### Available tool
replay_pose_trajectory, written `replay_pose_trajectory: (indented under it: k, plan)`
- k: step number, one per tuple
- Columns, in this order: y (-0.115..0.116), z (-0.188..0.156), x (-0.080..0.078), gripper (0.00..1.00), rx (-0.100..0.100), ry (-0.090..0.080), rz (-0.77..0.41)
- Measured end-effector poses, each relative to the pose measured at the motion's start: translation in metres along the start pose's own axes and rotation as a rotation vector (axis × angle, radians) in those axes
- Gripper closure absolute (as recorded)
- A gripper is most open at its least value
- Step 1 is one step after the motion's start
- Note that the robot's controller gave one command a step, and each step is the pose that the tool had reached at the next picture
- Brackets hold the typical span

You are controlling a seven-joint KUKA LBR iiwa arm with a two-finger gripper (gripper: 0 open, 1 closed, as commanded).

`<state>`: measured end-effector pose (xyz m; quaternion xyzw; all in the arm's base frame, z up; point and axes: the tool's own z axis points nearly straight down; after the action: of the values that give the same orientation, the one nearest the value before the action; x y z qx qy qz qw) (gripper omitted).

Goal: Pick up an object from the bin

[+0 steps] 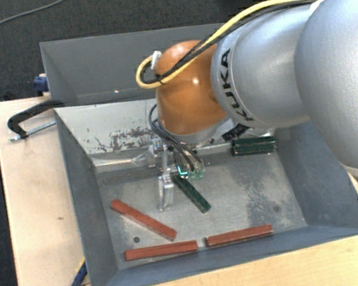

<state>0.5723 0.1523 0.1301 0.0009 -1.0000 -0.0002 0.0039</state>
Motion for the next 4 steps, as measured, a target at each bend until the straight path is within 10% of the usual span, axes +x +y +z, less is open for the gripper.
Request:
replay_pose_trajectory:
  k: [1,2,3,4]
  plan:
    - [0.038,0.039,-0.019,0.00,-0.004,-0.011,0.084]
    - [0.067,0.059,0.019,0.00,0.000,-0.009,-0.461]
    - [0.065,0.056,0.016,1.00,0.002,-0.016,-0.456]
    - [0.067,0.058,0.018,0.00,-0.001,-0.012,-0.457]
